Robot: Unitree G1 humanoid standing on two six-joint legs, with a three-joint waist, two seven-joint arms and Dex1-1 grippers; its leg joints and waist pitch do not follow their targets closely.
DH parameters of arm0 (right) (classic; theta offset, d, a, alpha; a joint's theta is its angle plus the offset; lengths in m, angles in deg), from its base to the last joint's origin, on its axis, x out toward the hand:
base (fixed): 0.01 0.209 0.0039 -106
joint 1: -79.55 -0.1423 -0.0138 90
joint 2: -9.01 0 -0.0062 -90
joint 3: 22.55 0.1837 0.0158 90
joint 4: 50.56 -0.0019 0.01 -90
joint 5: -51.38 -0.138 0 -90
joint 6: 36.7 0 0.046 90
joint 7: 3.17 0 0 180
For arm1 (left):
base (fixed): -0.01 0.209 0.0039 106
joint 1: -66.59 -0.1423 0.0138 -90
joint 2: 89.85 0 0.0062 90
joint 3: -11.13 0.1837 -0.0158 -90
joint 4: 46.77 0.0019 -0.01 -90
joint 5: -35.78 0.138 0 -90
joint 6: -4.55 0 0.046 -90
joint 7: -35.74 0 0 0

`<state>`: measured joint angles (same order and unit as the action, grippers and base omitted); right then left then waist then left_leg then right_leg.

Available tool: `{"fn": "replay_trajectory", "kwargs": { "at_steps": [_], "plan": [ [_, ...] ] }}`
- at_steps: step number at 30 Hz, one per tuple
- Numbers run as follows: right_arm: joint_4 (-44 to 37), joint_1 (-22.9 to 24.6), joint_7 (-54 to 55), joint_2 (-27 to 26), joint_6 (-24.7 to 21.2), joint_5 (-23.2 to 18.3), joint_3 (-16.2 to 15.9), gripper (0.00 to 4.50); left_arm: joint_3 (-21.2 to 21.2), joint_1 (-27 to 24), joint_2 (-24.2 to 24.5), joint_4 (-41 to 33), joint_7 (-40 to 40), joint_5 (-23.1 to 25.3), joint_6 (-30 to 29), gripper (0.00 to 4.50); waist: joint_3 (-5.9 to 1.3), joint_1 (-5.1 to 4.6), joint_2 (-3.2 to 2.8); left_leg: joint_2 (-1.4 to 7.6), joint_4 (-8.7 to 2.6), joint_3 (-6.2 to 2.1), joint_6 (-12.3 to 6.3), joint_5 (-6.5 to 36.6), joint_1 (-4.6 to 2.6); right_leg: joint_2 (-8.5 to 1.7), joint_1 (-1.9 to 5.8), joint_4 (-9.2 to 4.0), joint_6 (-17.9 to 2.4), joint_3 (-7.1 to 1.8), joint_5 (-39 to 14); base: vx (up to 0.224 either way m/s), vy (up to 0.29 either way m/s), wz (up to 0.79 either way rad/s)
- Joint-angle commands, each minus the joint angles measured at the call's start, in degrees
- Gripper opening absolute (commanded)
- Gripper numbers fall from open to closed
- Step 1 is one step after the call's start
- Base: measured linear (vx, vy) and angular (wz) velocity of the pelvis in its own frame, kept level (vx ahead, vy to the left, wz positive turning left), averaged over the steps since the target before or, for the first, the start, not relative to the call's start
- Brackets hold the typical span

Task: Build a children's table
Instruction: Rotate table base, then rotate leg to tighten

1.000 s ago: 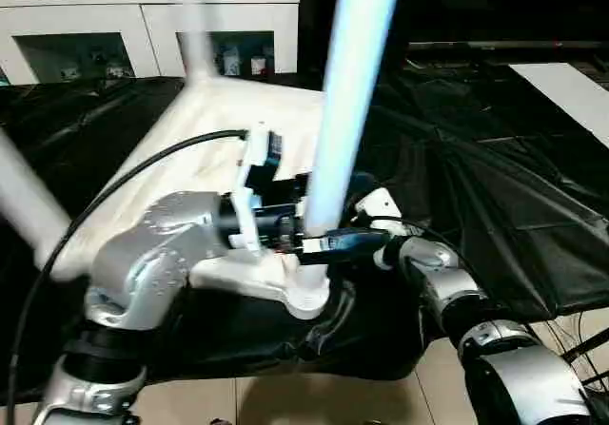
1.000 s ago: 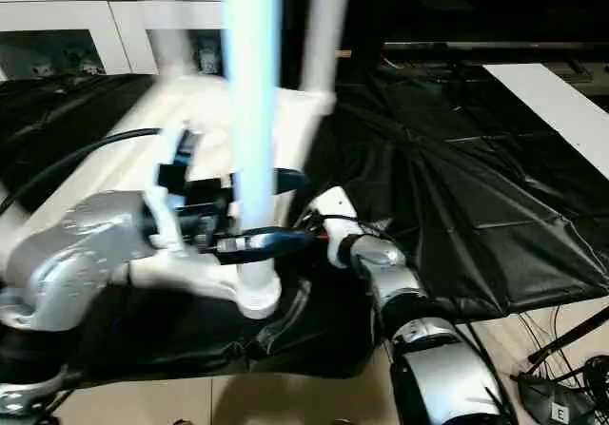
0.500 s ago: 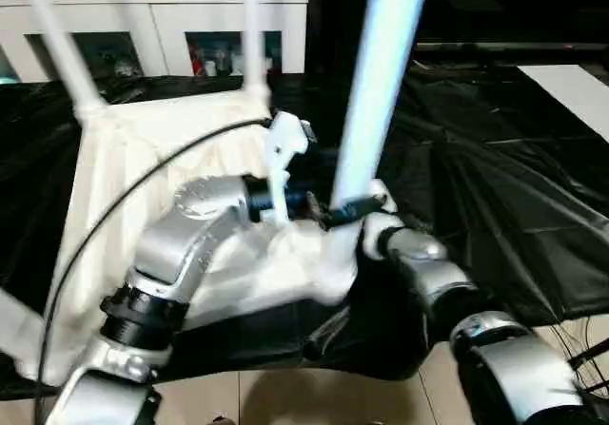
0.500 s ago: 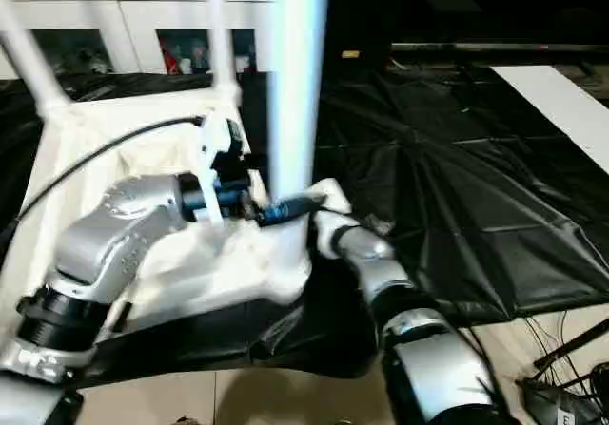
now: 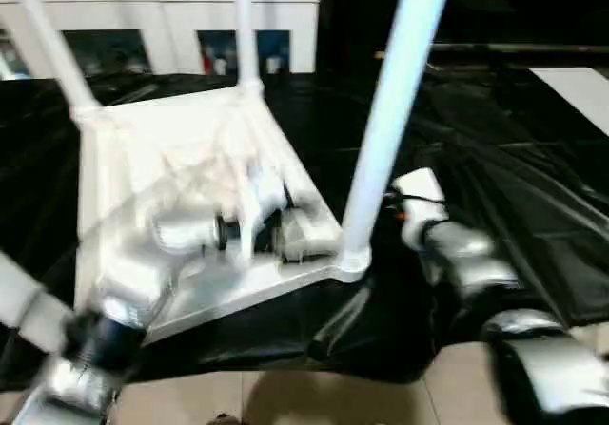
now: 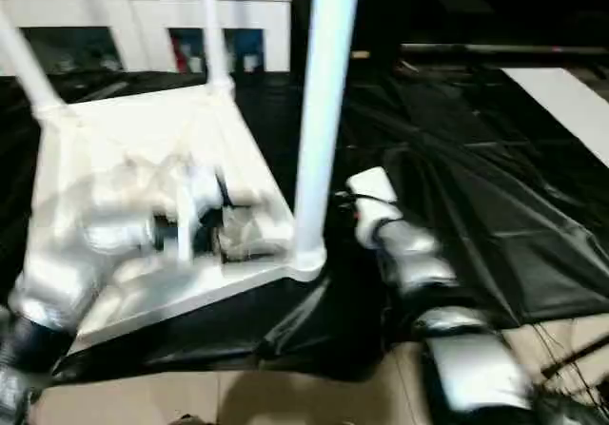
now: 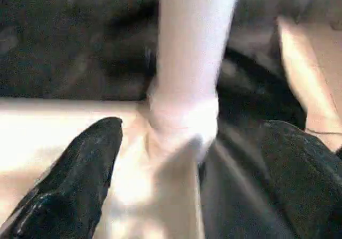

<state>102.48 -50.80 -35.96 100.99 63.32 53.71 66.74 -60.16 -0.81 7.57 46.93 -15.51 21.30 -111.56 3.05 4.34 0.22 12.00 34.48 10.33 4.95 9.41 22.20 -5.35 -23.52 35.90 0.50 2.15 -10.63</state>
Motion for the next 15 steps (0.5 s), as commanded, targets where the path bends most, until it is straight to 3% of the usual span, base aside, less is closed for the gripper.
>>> {"fn": "replay_trajectory", "kwargs": {
  "at_steps": [1, 6, 11, 13, 15],
  "plan": [
    [-1.94, 0.81, -2.8, 1.09, -1.03, 0.84, -1.35, 4.5, 0.64, 0.71, -0.37, 0.18, 1.59, 1.3, -0.46, 4.21, -4.06, -0.09, -0.16, 0.4, -4.04, 0.4, -1.41, 14.38, -1.06, -1.21, 2.85, -3.89, -13.74, -1.24, -7.43, 0.0, 0.0, 0.0],
    [-7.72, 3.86, -10.45, 4.86, -2.42, 1.76, -3.91, 4.5, 2.08, 0.69, 0.17, 1.59, 2.76, 2.97, -2.93, 4.09, -3.94, -0.2, 0.29, 0.33, -4.07, 0.27, -2.02, 14.96, -0.89, -1.27, 2.98, -4.23, -12.85, -1.2, -10.33, 0.0, 0.0, 0.0],
    [-17.0, 8.29, -18.46, 8.3, -4.32, 0.84, -6.35, 4.5, 3.22, 0.33, 0.95, 0.92, 3.03, 4.76, -4.1, 3.63, -4.0, -0.24, 0.29, 0.42, -3.88, 0.22, -3.31, 13.45, -0.79, -1.21, 2.93, -4.13, -12.97, -1.18, -8.61, 0.0, 0.0, 0.0],
    [-30.89, 13.74, -28.35, 11.13, -9.94, -4.66, -8.03, 4.5, 4.07, 0.25, 2.27, 0.38, 3.8, 6.91, -5.87, 3.41, -3.74, -0.25, 0.11, 0.41, -4.05, 0.1, -4.05, 14.57, -0.78, -0.98, 3.25, -4.37, -12.41, -1.18, -8.93, 0.0, 0.0, 0.0],
    [-36.75, 15.89, -32.37, 12.38, -12.25, -7.48, -8.81, 4.5, 3.85, 0.13, 2.9, -0.34, 4.03, 6.8, -7.51, 3.32, -3.9, -0.23, 0.07, 0.62, -4.14, -0.07, -4.6, 15.23, -0.89, -1.22, 2.98, -4.3, -11.85, -1.16, -9.74, 0.0, 0.0, 0.0]
  ]
}}
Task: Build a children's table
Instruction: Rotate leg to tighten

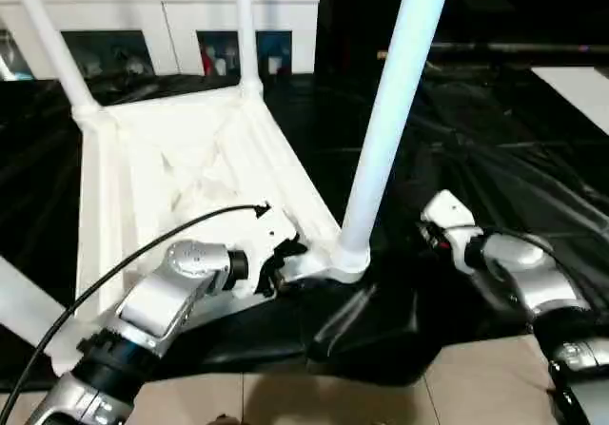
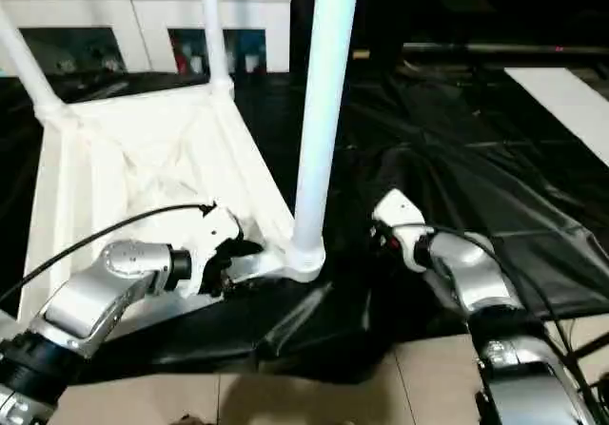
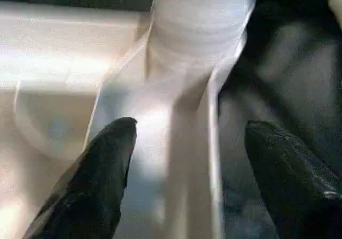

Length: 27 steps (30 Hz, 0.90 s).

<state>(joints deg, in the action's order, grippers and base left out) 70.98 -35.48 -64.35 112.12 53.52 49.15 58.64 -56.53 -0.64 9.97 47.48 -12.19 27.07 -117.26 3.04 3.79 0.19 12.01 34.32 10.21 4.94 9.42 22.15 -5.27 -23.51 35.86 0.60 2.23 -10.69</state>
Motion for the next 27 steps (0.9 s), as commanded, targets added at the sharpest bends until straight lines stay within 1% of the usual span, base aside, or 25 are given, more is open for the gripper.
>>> {"fn": "replay_trajectory", "kwargs": {
  "at_steps": [1, 2, 3, 4, 5, 6, 8, 9, 12, 14, 17, 19, 21, 22, 23, 24, 27],
  "plan": [
    [-5.25, 0.57, -3.98, 1.25, -2.44, -2.91, -0.71, 4.5, 0.21, -0.04, 0.51, -0.89, 0.71, 1.03, -1.81, 3.28, -3.73, 0.25, 0.19, 0.63, -4.14, 0.02, -4.28, 15.11, -0.68, -1.3, 2.91, -4.38, -12.31, -1.2, -10.38, 0.0, 0.0, 0.0],
    [-8.2, 1.56, -6.12, 1.95, -3.91, -4.69, -1.1, 4.5, 0.09, -0.13, 0.92, -1.32, 0.78, 1.1, -2.36, 3.28, -3.64, 0.1, 0.19, 0.52, -4.19, 0.04, -4.14, 15.66, -0.63, -1.24, 2.89, -4.47, -12.42, -1.17, -11.23, 0.0, 0.0, 0.0],
    [-8.84, 1.77, -6.57, 2.09, -4.26, -5.08, -1.19, 4.5, 0.08, -0.16, 1.02, -1.42, 0.78, 1.12, -2.5, 2.99, -3.61, 0.19, 0.19, 0.61, -4.24, -0.02, -3.91, 16.14, -0.7, -1.33, 2.87, -4.59, -12.2, -1.2, -12.24, 0.0, 0.0, 0.0],
    [-10.58, 2.35, -7.81, 2.5, -5.24, -6.16, -1.44, 4.5, 0.04, -0.24, 1.3, -1.69, 0.78, 1.16, -2.89, 2.92, -3.48, 0.07, 0.05, 0.56, -4.33, -0.05, -3.49, 17.19, -0.78, -1.3, 2.74, -4.78, -11.9, -1.22, -14.24, 0.0, 0.0, 0.0],
    [-12.53, 3.03, -8.99, 2.89, -6.51, -6.93, -1.5, 4.5, 0.13, -0.31, 1.6, -1.97, 0.8, 1.21, -3.29, 2.87, -3.47, 0.18, 0.06, 0.61, -4.29, -0.03, -3.05, 18.27, -1.05, -1.36, 2.46, -4.98, -11.7, -1.27, -15.91, 0.0, 0.0, 0.0],
    [-14.5, 3.74, -10.29, 3.32, -7.86, -7.69, -1.64, 4.5, 0.33, -0.45, 1.9, -2.18, 0.44, 1.28, -3.6, 2.87, -3.46, 0.14, 0.12, 0.6, -4.34, -0.09, -2.9, 18.4, -0.95, -1.37, 2.55, -4.96, -11.56, -1.26, -16.26, 0.0, 0.0, 0.0],
    [-16.52, 4.53, -11.26, 3.72, -9.04, -8.07, -1.81, 4.5, 0.53, -0.81, 2.0, -2.16, 0.17, 1.33, -3.94, 2.79, -3.53, 0.29, -0.09, 0.63, -4.42, -0.24, -2.66, 17.68, -0.84, -1.42, 2.57, -4.85, -11.4, -1.28, -15.38, 0.0, 0.0, 0.0],
    [-17.94, 5.07, -11.37, 3.99, -10.19, -8.46, -1.77, 4.5, 0.5, -0.93, 1.9, -2.15, 0.02, 1.4, -4.09, 2.51, -3.56, 0.29, -0.01, 0.56, -4.38, -0.22, -2.48, 17.49, -0.79, -1.41, 2.58, -4.88, -11.4, -1.28, -15.22, 0.0, 0.0, 0.0],
    [-20.52, 5.99, -11.08, 4.5, -12.31, -9.01, -1.61, 4.5, 0.33, -0.99, 1.66, -2.01, -0.05, 1.31, -4.48, 2.43, -3.64, 0.31, -0.18, 0.53, -4.39, -0.25, -2.36, 16.61, -0.82, -1.36, 2.63, -4.71, -11.78, -1.29, -13.45, 0.0, 0.0, 0.0],
    [-21.12, 6.18, -10.96, 4.6, -12.75, -9.15, -1.59, 4.5, 0.34, -0.93, 1.69, -1.82, -0.2, 1.2, -4.66, 2.03, -3.65, 0.37, -0.09, 0.53, -4.37, -0.25, -2.37, 16.26, -0.76, -1.41, 2.71, -4.7, -11.84, -1.31, -12.91, 0.0, 0.0, 0.0],
    [-22.58, 6.51, -10.15, 4.55, -13.95, -9.49, -1.43, 4.5, 0.34, -0.83, 1.81, -1.01, -0.68, 1.0, -4.75, 1.95, -3.6, 0.35, -0.18, 0.5, -4.4, -0.23, -2.21, 16.92, -0.82, -1.41, 2.62, -4.8, -11.74, -1.29, -13.8, 0.0, 0.0, 0.0],
    [-23.14, 6.44, -9.34, 3.89, -14.78, -9.3, -1.36, 4.5, 0.56, -0.7, 1.64, 0.22, -1.3, 0.84, -4.58, 1.64, -3.58, 0.37, -0.21, 0.47, -4.42, -0.26, -2.01, 17.07, -0.78, -1.46, 2.61, -4.89, -11.49, -1.31, -14.31, 0.0, 0.0, 0.0],
    [-23.18, 6.34, -8.94, 3.58, -14.83, -9.0, -1.43, 4.5, 0.68, -0.62, 1.47, 0.84, -1.38, 0.93, -4.4, 1.57, -3.52, 0.32, -0.19, 0.46, -4.5, -0.31, -1.78, 17.75, -0.8, -1.51, 2.56, -4.99, -11.0, -1.28, -15.83, 0.0, 0.0, 0.0],
    [-23.3, 6.29, -8.66, 3.5, -14.97, -8.9, -1.52, 4.5, 0.73, -0.55, 1.38, 1.17, -1.41, 1.03, -4.3, 1.42, -3.54, 0.35, -0.19, 0.44, -4.47, -0.29, -1.66, 18.01, -0.87, -1.53, 2.49, -5.1, -10.83, -1.3, -16.47, 0.0, 0.0, 0.0],
    [-23.41, 6.24, -8.53, 3.49, -15.16, -8.97, -1.58, 4.5, 0.85, -0.45, 1.37, 1.41, -1.51, 1.13, -4.29, 1.31, -3.54, 0.37, -0.28, 0.47, -4.5, -0.31, -1.59, 18.14, -0.92, -1.54, 2.46, -5.12, -10.77, -1.31, -16.7, 0.0, 0.0, 0.0],
    [-23.51, 6.23, -8.35, 3.51, -15.31, -9.04, -1.61, 4.5, 0.94, -0.3, 1.25, 1.94, -1.49, 1.28, -4.17, 1.21, -3.58, 0.39, -0.24, 0.46, -4.49, -0.32, -1.5, 18.1, -0.88, -1.53, 2.49, -5.1, -10.6, -1.31, -16.69, 0.0, 0.0, 0.0],
    [-23.54, 6.19, -8.23, 3.51, -15.42, -9.11, -1.6, 4.5, 1.16, -0.14, 1.27, 2.4, -1.7, 1.43, -4.17, 1.09, -3.52, 0.42, -0.21, 0.44, -4.54, -0.31, -1.46, 18.44, -0.88, -1.55, 2.44, -5.19, -10.27, -1.32, -17.48, 0.0, 0.0, 0.0]
  ]
}}
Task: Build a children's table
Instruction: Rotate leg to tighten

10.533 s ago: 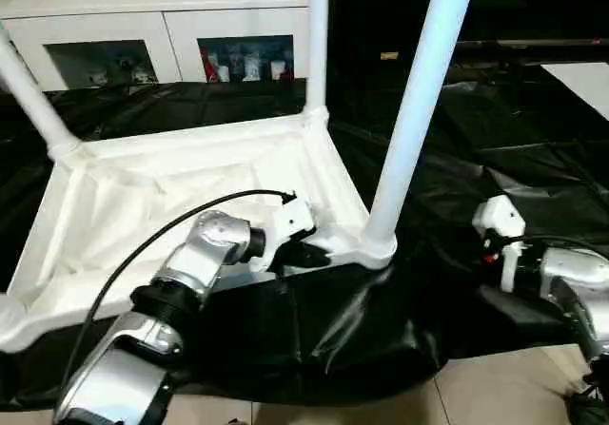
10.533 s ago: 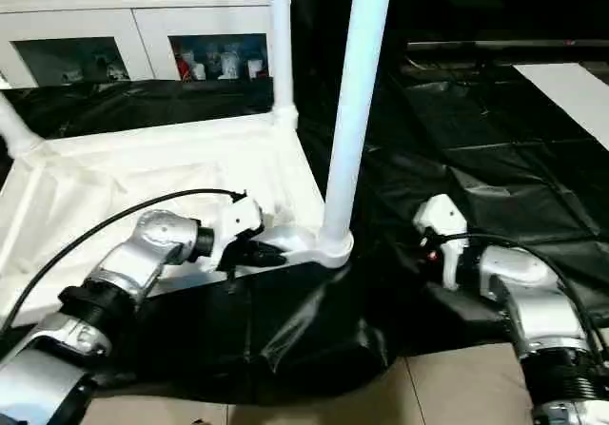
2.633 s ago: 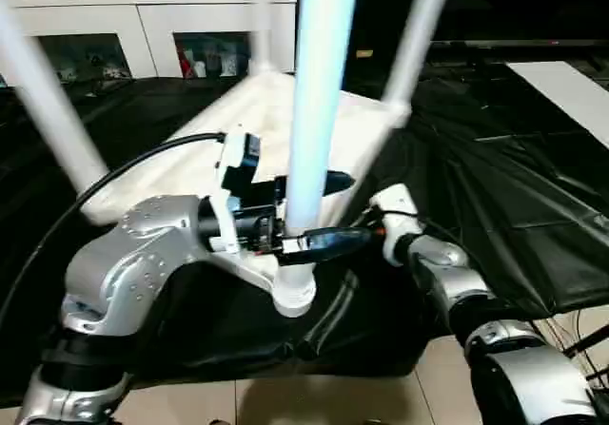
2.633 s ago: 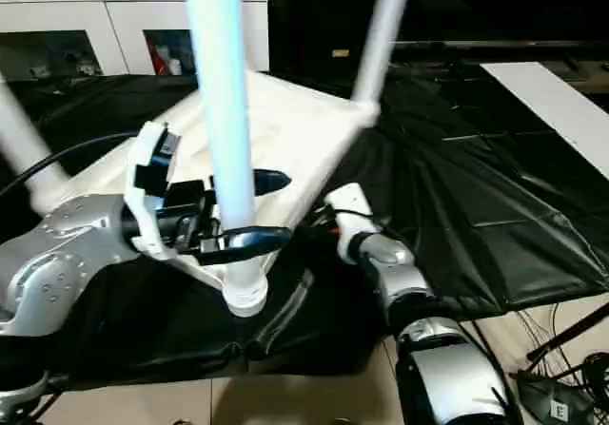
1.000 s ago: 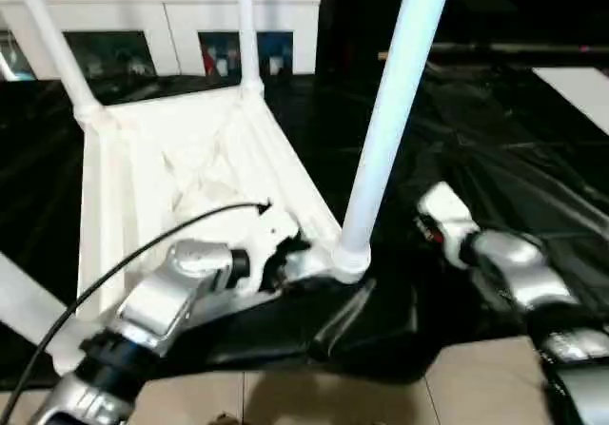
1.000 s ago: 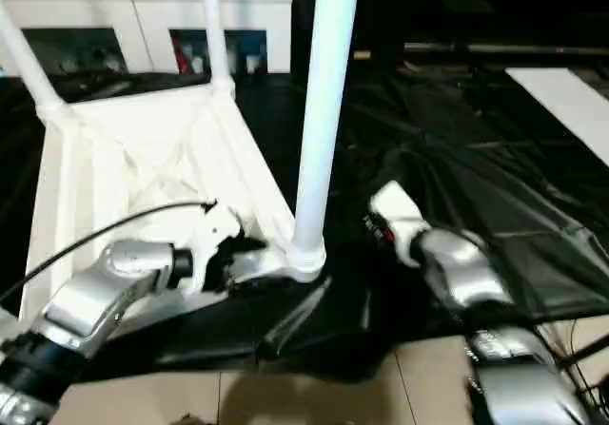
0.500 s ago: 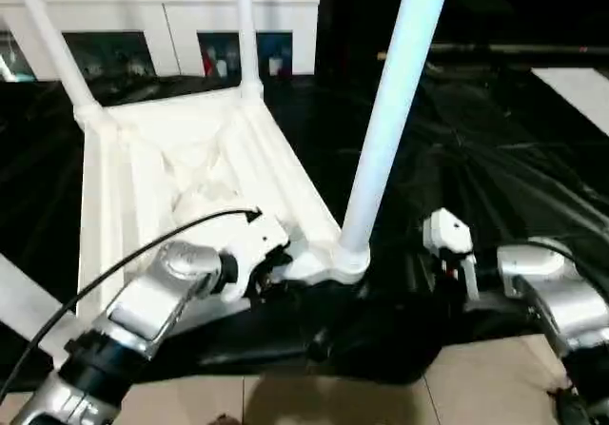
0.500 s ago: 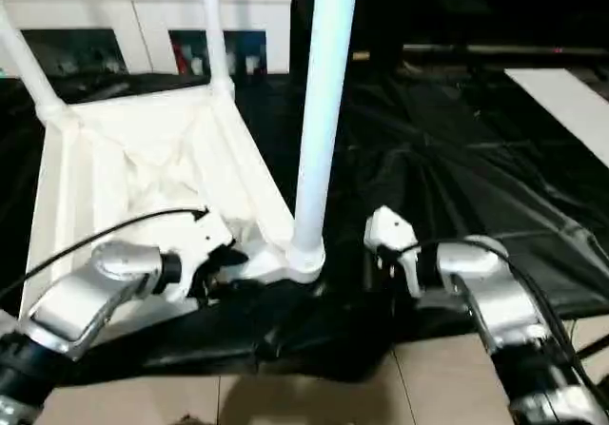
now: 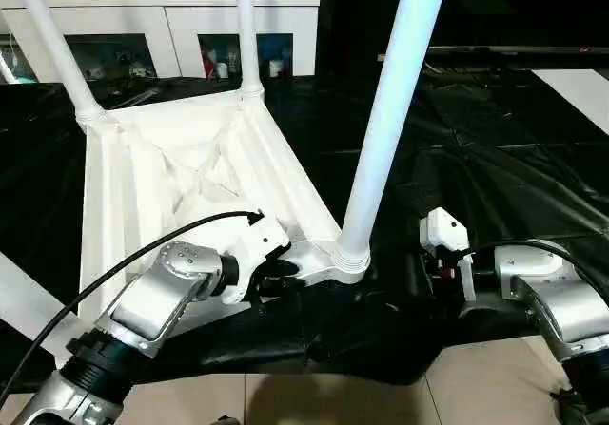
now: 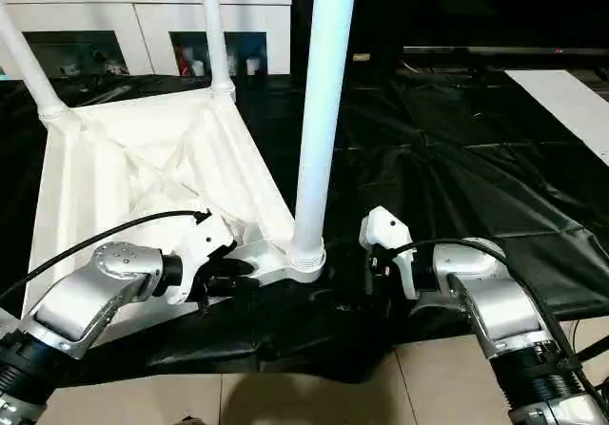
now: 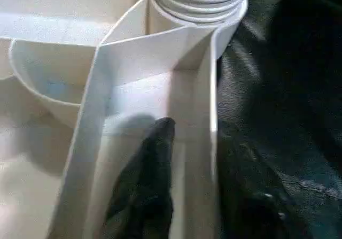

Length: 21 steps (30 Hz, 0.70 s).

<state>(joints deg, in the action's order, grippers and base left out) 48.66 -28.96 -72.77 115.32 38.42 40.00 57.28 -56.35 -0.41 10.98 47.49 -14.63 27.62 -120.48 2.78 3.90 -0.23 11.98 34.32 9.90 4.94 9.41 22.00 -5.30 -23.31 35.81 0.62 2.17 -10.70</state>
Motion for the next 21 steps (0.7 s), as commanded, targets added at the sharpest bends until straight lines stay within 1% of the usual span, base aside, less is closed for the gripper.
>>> {"fn": "replay_trajectory", "kwargs": {
  "at_steps": [1, 2, 3, 4, 5, 6, 7, 9, 10, 11, 12, 14, 15, 16, 17, 19, 20, 21],
  "plan": [
    [-1.26, -0.36, 0.5, 0.27, -0.41, 0.07, -0.18, 4.5, 1.15, -0.28, 0.34, 2.92, 0.39, 1.01, -0.86, 1.09, -3.25, 0.31, 0.2, 0.5, -4.54, 0.01, -1.43, 18.56, -0.77, -1.54, 2.19, -5.17, -10.22, -1.27, -17.72, 0.0, 0.0, 0.0],
    [-1.16, -0.49, 1.01, 0.13, -0.43, 0.16, -0.07, 4.5, 1.33, -0.08, 0.68, 3.85, -0.15, 1.35, -0.35, 0.87, -3.2, 0.32, 0.19, 0.44, -4.57, 0.0, -1.34, 18.89, -0.74, -1.52, 2.17, -5.25, -9.94, -1.25, -18.59, 0.0, 0.0, 0.0],
    [-1.02, -0.64, 1.44, -0.03, -0.45, 0.24, 0.04, 4.5, 1.36, 0.17, 0.93, 4.72, -0.59, 1.65, 0.15, 0.79, -3.14, 0.34, 0.34, 0.38, -4.58, 0.0, -1.32, 19.28, -0.79, -1.53, 2.06, -5.45, -9.46, -1.24, -19.97, 0.0, 0.0, 0.0],
    [-0.66, -0.89, 1.93, -0.26, -0.22, 0.42, 0.16, 4.5, 1.22, 0.6, 1.22, 5.91, -0.99, 1.96, 1.06, 0.75, -3.13, 0.28, 0.43, 0.42, -4.68, -0.09, -1.09, 19.63, -0.71, -1.57, 2.14, -5.43, -9.17, -1.22, -20.67, 0.0, 0.0, 0.0],
    [-0.23, -1.18, 2.47, -0.52, -0.01, 0.58, 0.26, 4.5, 1.02, 1.12, 1.56, 7.25, -1.42, 2.37, 2.14, 0.73, -3.08, 0.33, 0.39, 0.34, -4.68, -0.1, -1.09, 19.8, -0.73, -1.57, 2.05, -5.56, -8.91, -1.2, -21.32, 0.0, 0.0, 0.0],
    [0.36, -1.51, 3.12, -0.83, 0.34, 0.86, 0.33, 4.5, 0.76, 1.83, 2.18, 8.73, -2.03, 2.78, 3.55, 0.66, -3.06, 0.28, 0.49, 0.36, -4.68, -0.07, -0.95, 20.4, -0.86, -1.6, 1.89, -5.69, -8.58, -1.25, -22.42, 0.0, 0.0, 0.0],
    [1.04, -1.84, 3.84, -1.16, 0.69, 1.19, 0.41, 4.5, 0.46, 2.53, 2.88, 9.98, -2.85, 2.98, 4.96, 0.55, -3.03, 0.24, 0.45, 0.25, -4.68, -0.1, -0.89, 20.6, -0.84, -1.59, 1.83, -5.73, -8.34, -1.2, -23.08, 0.0, 0.0, 0.0],
    [2.23, -2.4, 5.17, -1.71, 1.41, 1.9, 0.51, 4.5, -0.1, 3.56, 3.88, 11.63, -4.38, 2.94, 6.97, 0.39, -2.94, -0.09, 0.59, 0.18, -4.82, -0.28, -0.37, 21.58, -0.67, -1.77, 1.89, -5.98, -7.08, -1.06, -26.27, 0.0, 0.0, 0.0],
    [2.35, -2.45, 5.32, -1.75, 1.5, 1.98, 0.52, 4.5, -0.16, 3.64, 3.94, 11.76, -4.54, 2.91, 7.13, 0.34, -2.93, -0.1, 0.5, 0.19, -4.87, -0.35, -0.2, 21.72, -0.7, -1.8, 1.84, -5.98, -6.78, -1.04, -26.9, 0.0, 0.0, 0.0],
    [3.34, -2.89, 6.53, -2.11, 2.03, 2.63, 0.53, 4.5, -0.4, 4.33, 4.37, 12.95, -5.25, 3.11, 8.85, 0.25, -2.86, -0.18, 0.41, 0.23, -4.85, -0.41, -0.01, 22.51, -0.85, -1.87, 1.67, -6.23, -6.36, -1.01, -28.21, 0.0, 0.0, 0.0],
    [4.1, -3.21, 7.41, -2.37, 2.46, 3.14, 0.54, 4.5, -0.52, 4.75, 4.55, 13.95, -5.53, 3.44, 10.94, 0.13, -2.79, -0.29, 0.48, 0.18, -4.87, -0.48, 0.17, 23.1, -0.85, -1.88, 1.59, -6.41, -6.02, -0.93, -29.49, 0.0, 0.0, 0.0],
    [5.84, -3.97, 9.34, -3.25, 3.17, 3.78, 0.69, 4.5, -0.86, 5.77, 4.39, 16.53, -5.98, 3.78, 14.39, 0.01, -2.88, -0.39, 0.48, 0.14, -4.86, -0.5, 0.38, 23.18, -0.9, -1.89, 1.53, -6.44, -5.73, -0.9, -29.98, 0.0, 0.0, 0.0],
    [5.84, -3.97, 9.34, -3.25, 3.17, 3.78, 0.69, 4.5, -0.86, 5.77, 4.39, 16.53, -5.98, 3.78, 14.39, 0.01, -2.85, -0.44, 0.48, 0.12, -4.83, -0.47, 0.41, 23.57, -1.0, -1.87, 1.37, -6.58, -5.63, -0.9, -30.47, 0.0, 0.0, 0.0],
    [6.48, -4.26, 10.04, -3.71, 3.19, 3.83, 0.76, 4.5, -0.99, 6.19, 4.19, 17.63, -6.33, 3.77, 15.85, 0.01, -2.94, -0.39, 0.42, 0.2, -4.87, -0.55, 0.44, 23.52, -1.04, -1.91, 1.44, -6.48, -5.72, -0.9, -30.08, 0.0, 0.0, 0.0],
    [7.08, -4.39, 10.67, -4.49, 3.76, 3.88, 0.58, 4.5, -1.46, 6.66, 3.52, 18.64, -7.3, 2.78, 16.53, 0.01, -2.92, -0.47, 0.38, 0.18, -4.9, -0.51, 0.4, 23.42, -0.95, -1.89, 1.39, -6.43, -6.06, -0.91, -29.36, 0.0, 0.0, 0.0],
    [7.48, -4.3, 11.14, -5.37, 4.48, 3.93, 0.33, 4.5, -1.88, 6.71, 2.55, 18.48, -8.33, 1.31, 16.38, 0.01, -2.94, -0.45, 0.42, 0.31, -4.99, -0.5, 0.56, 23.77, -1.05, -1.89, 1.35, -6.29, -6.51, -0.92, -28.59, 0.0, 0.0, 0.0],
    [7.84, -4.32, 11.58, -6.01, 5.04, 3.84, 0.26, 4.5, -2.13, 6.66, 1.92, 18.47, -8.94, 0.47, 16.48, 0.01, -2.92, -0.36, 0.37, 0.35, -4.97, -0.39, 0.52, 23.96, -1.16, -1.87, 1.23, -6.23, -7.15, -1.05, -27.55, 0.0, 0.0, 0.0],
    [8.31, -4.4, 12.05, -6.63, 5.66, 3.81, 0.29, 4.5, -2.32, 6.67, 1.37, 18.72, -9.47, -0.15, 16.9, 0.01, -2.96, -0.35, 0.37, 0.39, -5.01, -0.4, 0.48, 23.8, -1.16, -1.87, 1.26, -6.17, -7.38, -1.09, -27.07, 0.0, 0.0, 0.0]
  ]
}}
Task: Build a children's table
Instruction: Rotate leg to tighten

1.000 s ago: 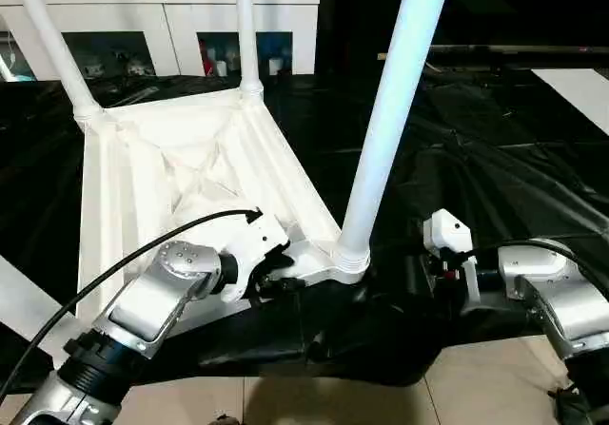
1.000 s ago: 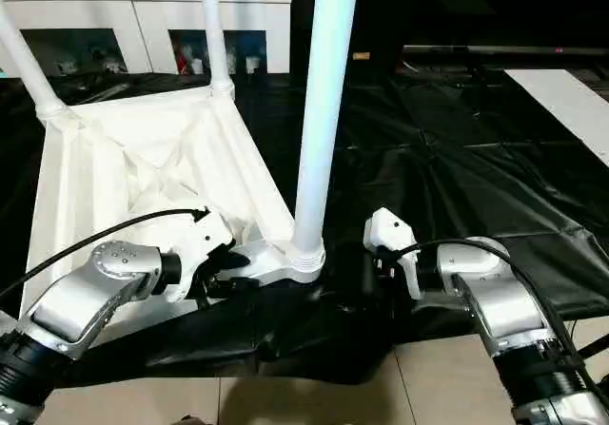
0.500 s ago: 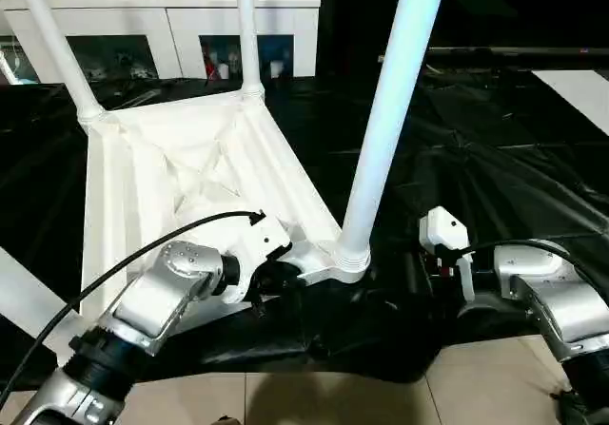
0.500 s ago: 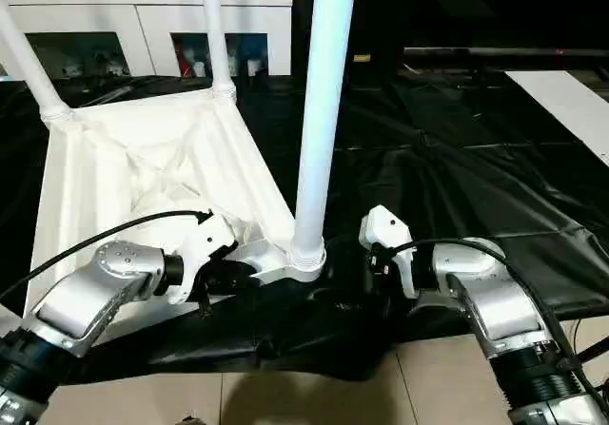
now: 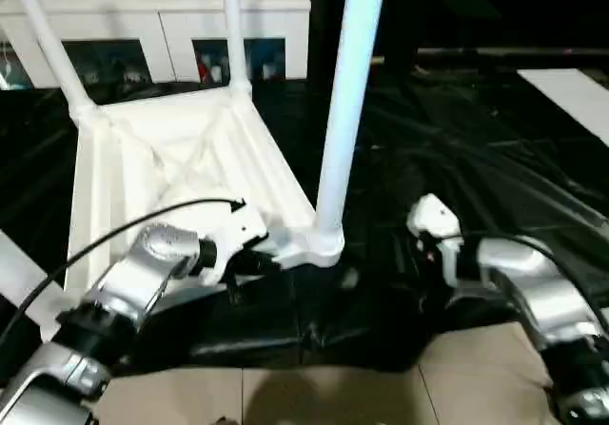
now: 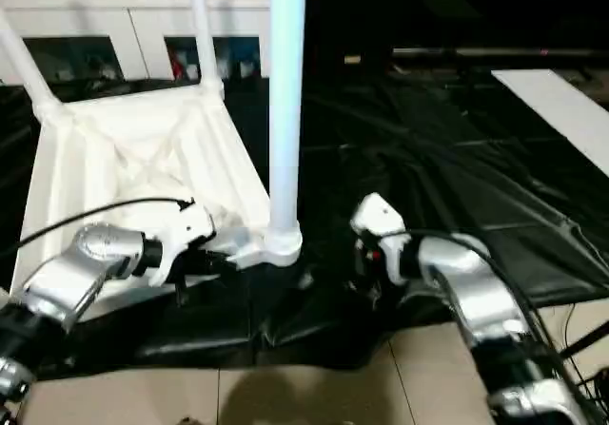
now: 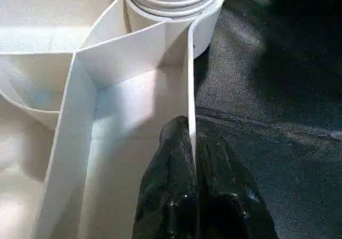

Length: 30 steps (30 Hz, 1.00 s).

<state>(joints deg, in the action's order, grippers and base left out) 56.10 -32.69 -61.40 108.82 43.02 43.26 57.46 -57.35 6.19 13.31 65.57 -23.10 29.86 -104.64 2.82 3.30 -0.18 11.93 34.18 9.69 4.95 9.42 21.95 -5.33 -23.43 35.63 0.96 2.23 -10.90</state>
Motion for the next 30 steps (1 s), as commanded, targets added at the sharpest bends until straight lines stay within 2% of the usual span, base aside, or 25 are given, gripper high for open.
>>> {"fn": "replay_trajectory", "kwargs": {
  "at_steps": [1, 5, 11, 13, 15, 18, 23, 25, 27, 28, 30],
  "plan": [
    [2.08, -1.16, 1.57, -1.84, 1.65, -0.34, 0.78, 4.5, -1.72, -0.07, -2.03, 0.71, -1.47, -3.51, 0.89, 0.01, -3.04, 0.25, 0.33, 0.45, -4.89, -0.16, 0.44, 23.35, -1.01, -1.89, 1.45, -5.9, -8.01, -1.2, -26.13, 0.0, 0.0, 0.0],
    [3.85, -2.52, 0.78, -3.97, 1.21, -1.96, 0.82, 4.5, -1.26, -0.51, -2.87, 0.52, -3.61, -4.16, 1.13, 0.01, -3.33, 0.55, 0.26, 0.58, -4.83, 0.07, -0.16, 20.98, -0.98, -1.75, 1.67, -5.19, -10.39, -1.38, -19.66, 0.0, 0.0, 0.0],
    [10.96, -6.45, 3.13, -5.6, 5.83, 2.23, -1.07, 4.5, -0.54, -1.37, -2.68, -1.67, -7.16, -3.9, -0.1, 0.01, -3.73, 1.3, 0.12, 0.58, -4.31, 0.57, -0.93, 14.99, -0.84, -1.84, 2.16, -4.26, -12.76, -1.55, -11.69, 0.0, 0.0, 0.0],
    [11.95, -7.1, 3.05, -5.99, 5.82, 2.21, -1.01, 4.5, -0.22, -1.46, -2.62, -2.08, -7.45, -3.73, -0.14, 0.01, -3.81, 1.43, 0.1, 0.55, -4.35, 0.51, -1.18, 13.85, -0.66, -1.79, 2.44, -3.98, -12.97, -1.47, -10.04, 0.0, 0.0, 0.0],
    [15.29, -9.29, 0.58, -6.62, 6.49, 2.72, -2.32, 4.5, 0.55, -1.86, -3.17, -2.83, -7.52, -3.16, -0.08, 0.01, -3.85, 1.61, -0.05, 0.57, -4.28, 0.57, -1.55, 13.18, -0.76, -1.65, 2.47, -3.77, -13.78, -1.4, -7.81, 0.0, 0.0, 0.0],
    [16.69, -10.13, -0.81, -6.98, 7.17, 2.54, -2.7, 4.5, 0.66, -1.78, -3.64, -2.24, -7.18, -2.56, 0.24, 0.01, -3.78, 1.81, 0.03, 0.59, -4.28, 0.63, -1.64, 13.44, -0.84, -1.63, 2.57, -3.76, -13.93, -1.43, -7.66, 0.0, 0.0, 0.0],
    [20.38, -12.05, -1.83, -7.79, 8.81, 2.76, -2.76, 4.5, 0.42, -1.72, -4.16, -1.87, -6.78, -1.89, 0.1, 0.01, -3.69, 1.87, 0.13, 0.63, -4.47, 0.57, -1.29, 15.04, -0.86, -1.85, 2.57, -4.08, -13.22, -1.45, -11.09, 0.0, 0.0, 0.0],
    [21.09, -12.39, -1.95, -7.85, 9.09, 2.95, -2.85, 4.22, 0.37, -1.73, -4.19, -1.91, -6.71, -1.84, 0.09, 0.0, -3.71, 1.87, 0.15, 0.64, -4.45, 0.56, -1.26, 14.92, -0.85, -1.87, 2.58, -4.06, -13.16, -1.45, -11.35, 0.0, 0.0, 0.0],
    [22.67, -13.11, -2.63, -7.94, 9.82, 3.2, -2.87, 4.11, 0.19, -1.82, -4.23, -2.12, -6.45, -1.65, -0.06, 0.0, -3.71, 1.91, 0.09, 0.7, -4.46, 0.58, -1.27, 14.68, -0.91, -1.83, 2.5, -4.03, -13.18, -1.44, -11.1, 0.0, 0.0, 0.0],
    [22.94, -13.22, -2.74, -7.96, 9.95, 3.13, -2.72, 3.9, 0.14, -1.84, -4.24, -2.14, -6.43, -1.58, -0.05, 0.0, -3.72, 1.92, 0.1, 0.71, -4.42, 0.6, -1.31, 14.61, -0.93, -1.81, 2.46, -4.0, -13.21, -1.45, -10.82, 0.0, 0.0, 0.0],
    [23.67, -13.52, -3.03, -8.1, 10.35, 2.9, -2.29, 3.8, -0.05, -1.87, -4.31, -2.02, -6.47, -1.37, -0.06, 0.0, -3.81, 1.94, 0.08, 0.65, -4.38, 0.59, -1.51, 13.89, -0.83, -1.83, 2.6, -3.89, -13.41, -1.44, -9.68, 0.0, 0.0, 0.0]
  ]
}}
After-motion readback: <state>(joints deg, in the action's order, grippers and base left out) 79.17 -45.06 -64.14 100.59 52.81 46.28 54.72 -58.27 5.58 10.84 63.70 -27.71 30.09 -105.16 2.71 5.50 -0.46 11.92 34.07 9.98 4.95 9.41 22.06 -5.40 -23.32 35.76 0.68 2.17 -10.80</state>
